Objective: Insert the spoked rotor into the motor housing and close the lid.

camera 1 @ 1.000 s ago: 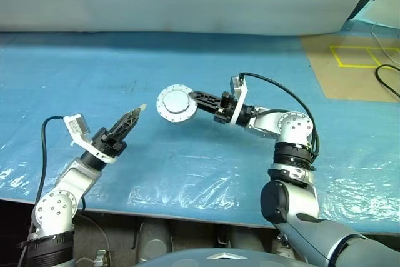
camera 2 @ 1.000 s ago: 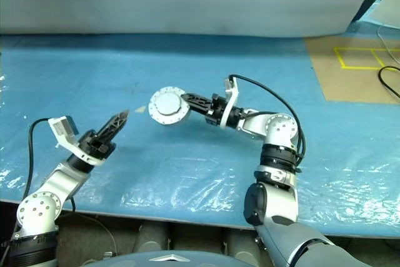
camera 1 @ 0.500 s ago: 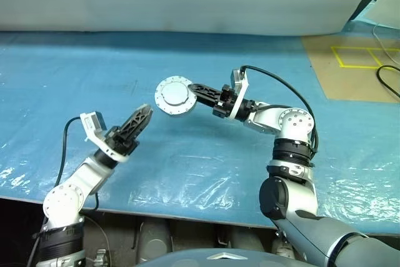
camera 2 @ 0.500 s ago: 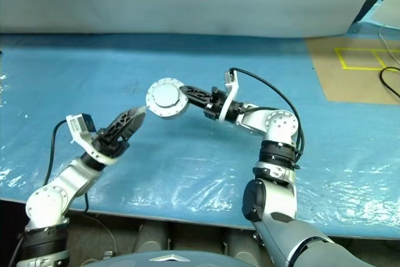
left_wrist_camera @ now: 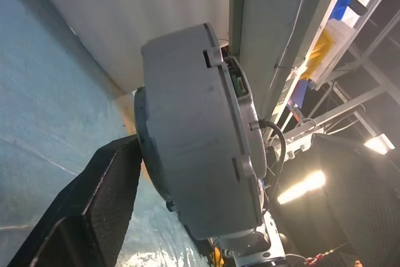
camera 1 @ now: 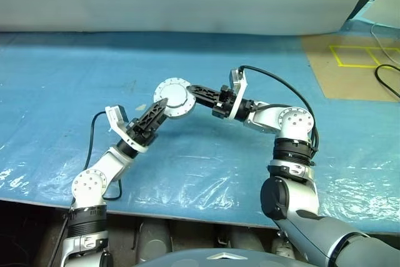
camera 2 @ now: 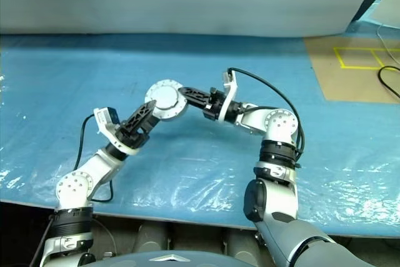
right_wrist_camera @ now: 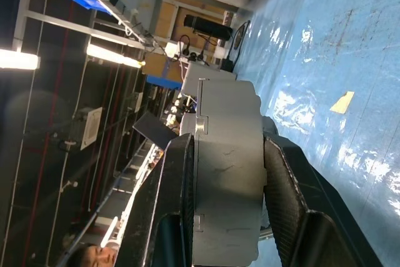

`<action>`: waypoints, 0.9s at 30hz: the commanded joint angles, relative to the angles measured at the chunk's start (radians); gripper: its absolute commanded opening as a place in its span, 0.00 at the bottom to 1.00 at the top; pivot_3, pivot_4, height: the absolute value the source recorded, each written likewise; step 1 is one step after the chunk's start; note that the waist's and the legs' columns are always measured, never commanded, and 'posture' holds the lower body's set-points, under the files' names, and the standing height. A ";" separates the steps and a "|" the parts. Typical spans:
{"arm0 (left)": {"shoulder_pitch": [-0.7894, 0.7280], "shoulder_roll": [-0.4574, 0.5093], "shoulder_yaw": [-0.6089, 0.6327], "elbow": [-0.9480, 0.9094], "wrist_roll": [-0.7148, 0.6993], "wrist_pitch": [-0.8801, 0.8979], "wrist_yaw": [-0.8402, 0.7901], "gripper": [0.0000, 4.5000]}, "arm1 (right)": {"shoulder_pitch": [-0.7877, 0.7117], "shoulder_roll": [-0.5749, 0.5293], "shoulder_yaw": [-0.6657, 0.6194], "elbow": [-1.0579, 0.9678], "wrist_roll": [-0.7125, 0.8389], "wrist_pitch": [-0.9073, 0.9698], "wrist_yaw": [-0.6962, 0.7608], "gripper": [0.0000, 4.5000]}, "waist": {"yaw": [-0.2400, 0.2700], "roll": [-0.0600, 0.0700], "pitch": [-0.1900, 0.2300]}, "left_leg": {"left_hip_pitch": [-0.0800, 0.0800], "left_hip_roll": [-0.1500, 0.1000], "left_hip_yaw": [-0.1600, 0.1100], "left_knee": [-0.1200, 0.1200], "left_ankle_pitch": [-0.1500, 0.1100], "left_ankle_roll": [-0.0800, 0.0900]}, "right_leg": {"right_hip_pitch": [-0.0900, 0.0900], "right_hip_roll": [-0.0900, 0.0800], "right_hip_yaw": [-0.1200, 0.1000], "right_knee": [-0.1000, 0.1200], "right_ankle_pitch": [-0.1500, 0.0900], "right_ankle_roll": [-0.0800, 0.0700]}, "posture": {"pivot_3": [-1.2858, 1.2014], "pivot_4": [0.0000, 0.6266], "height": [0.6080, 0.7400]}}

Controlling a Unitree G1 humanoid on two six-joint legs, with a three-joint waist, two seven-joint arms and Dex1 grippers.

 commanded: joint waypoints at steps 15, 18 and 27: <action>-0.118 -0.117 -0.028 0.070 0.182 -0.108 -0.010 0.91 | -0.021 -0.002 0.011 -0.039 0.074 0.000 0.012 0.27 | 0.011 0.000 0.000 | -0.003 0.000 -0.003 0.004 0.000 0.000 | 0.000 0.000 -0.001 0.002 0.001 0.001 | 0.52 0.24 1.00; -0.112 -0.119 -0.011 0.065 0.180 -0.115 -0.015 0.72 | -0.021 -0.002 0.013 -0.038 0.077 -0.003 0.008 0.27 | 0.012 0.000 0.000 | -0.003 0.000 -0.004 0.004 0.000 0.000 | 0.000 0.000 -0.001 0.002 0.001 0.001 | 0.52 0.24 1.00; -0.127 -0.149 0.040 0.064 0.151 -0.143 0.028 0.61 | -0.019 -0.005 0.024 -0.031 0.084 -0.010 0.006 0.27 | 0.012 0.000 0.000 | -0.004 0.000 -0.005 0.006 0.000 0.000 | 0.000 0.000 -0.002 0.002 0.001 0.001 | 0.52 0.24 1.00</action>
